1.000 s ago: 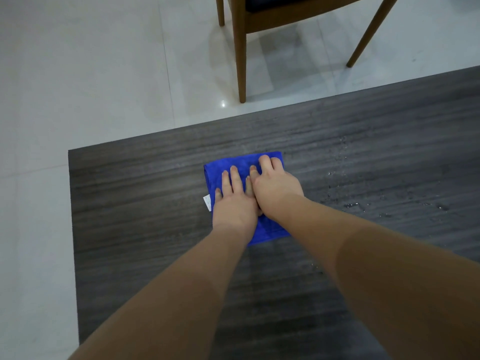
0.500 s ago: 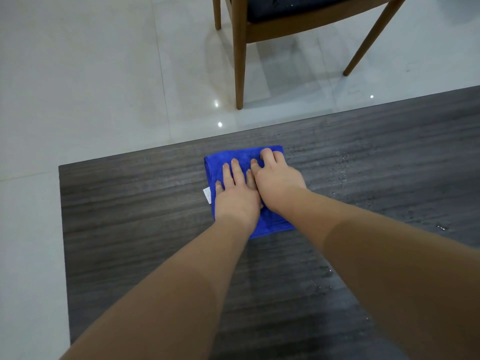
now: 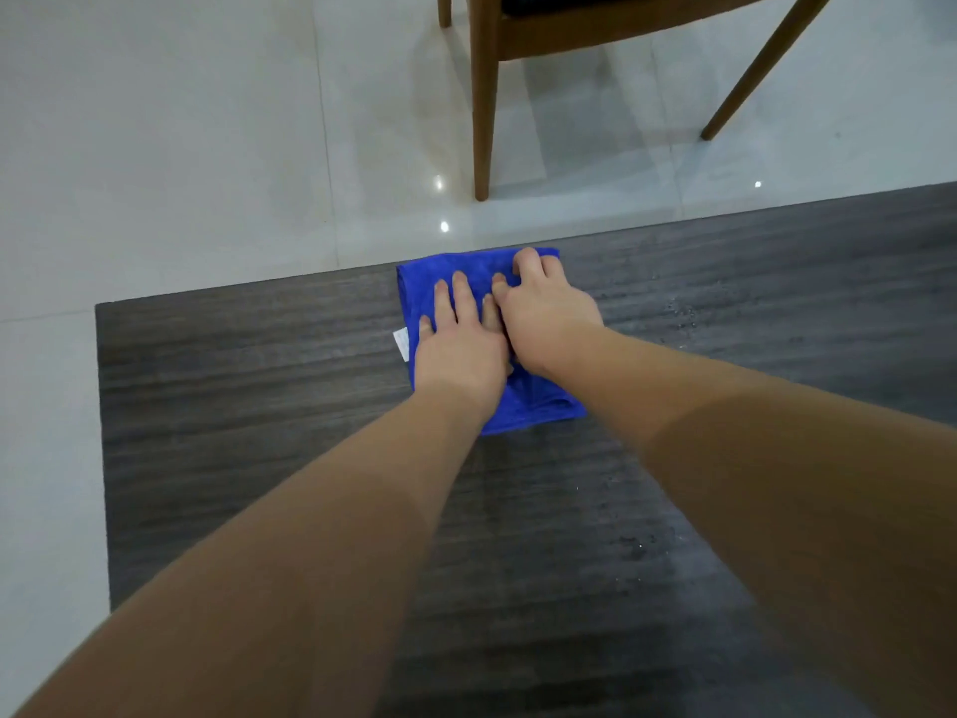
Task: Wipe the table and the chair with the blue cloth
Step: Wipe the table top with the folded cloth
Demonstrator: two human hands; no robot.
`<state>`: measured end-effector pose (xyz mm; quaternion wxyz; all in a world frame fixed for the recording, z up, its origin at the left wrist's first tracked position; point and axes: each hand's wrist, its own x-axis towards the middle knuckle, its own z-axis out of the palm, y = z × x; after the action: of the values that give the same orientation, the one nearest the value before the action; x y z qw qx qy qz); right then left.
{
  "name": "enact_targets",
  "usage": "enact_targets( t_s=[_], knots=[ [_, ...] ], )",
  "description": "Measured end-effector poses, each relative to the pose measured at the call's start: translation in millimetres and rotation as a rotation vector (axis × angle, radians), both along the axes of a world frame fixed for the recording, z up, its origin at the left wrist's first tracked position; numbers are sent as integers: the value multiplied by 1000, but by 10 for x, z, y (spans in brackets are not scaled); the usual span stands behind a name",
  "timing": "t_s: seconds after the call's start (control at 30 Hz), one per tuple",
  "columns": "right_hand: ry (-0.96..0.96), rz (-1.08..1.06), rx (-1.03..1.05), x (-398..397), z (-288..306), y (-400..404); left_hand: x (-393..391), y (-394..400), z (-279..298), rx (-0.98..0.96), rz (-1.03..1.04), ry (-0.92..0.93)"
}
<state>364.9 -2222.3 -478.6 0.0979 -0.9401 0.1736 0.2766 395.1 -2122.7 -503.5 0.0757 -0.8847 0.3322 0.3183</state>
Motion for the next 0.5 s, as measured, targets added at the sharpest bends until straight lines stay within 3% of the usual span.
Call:
enact_targets(
  t_s=[0.3,0.5],
  knots=[
    [-97,73,39,242,-183,-400,185,-219,-68,-112,125,-25],
    [-131,116,19,213,-263,-614,181,-409,-58,-78,127,-35]
  ],
)
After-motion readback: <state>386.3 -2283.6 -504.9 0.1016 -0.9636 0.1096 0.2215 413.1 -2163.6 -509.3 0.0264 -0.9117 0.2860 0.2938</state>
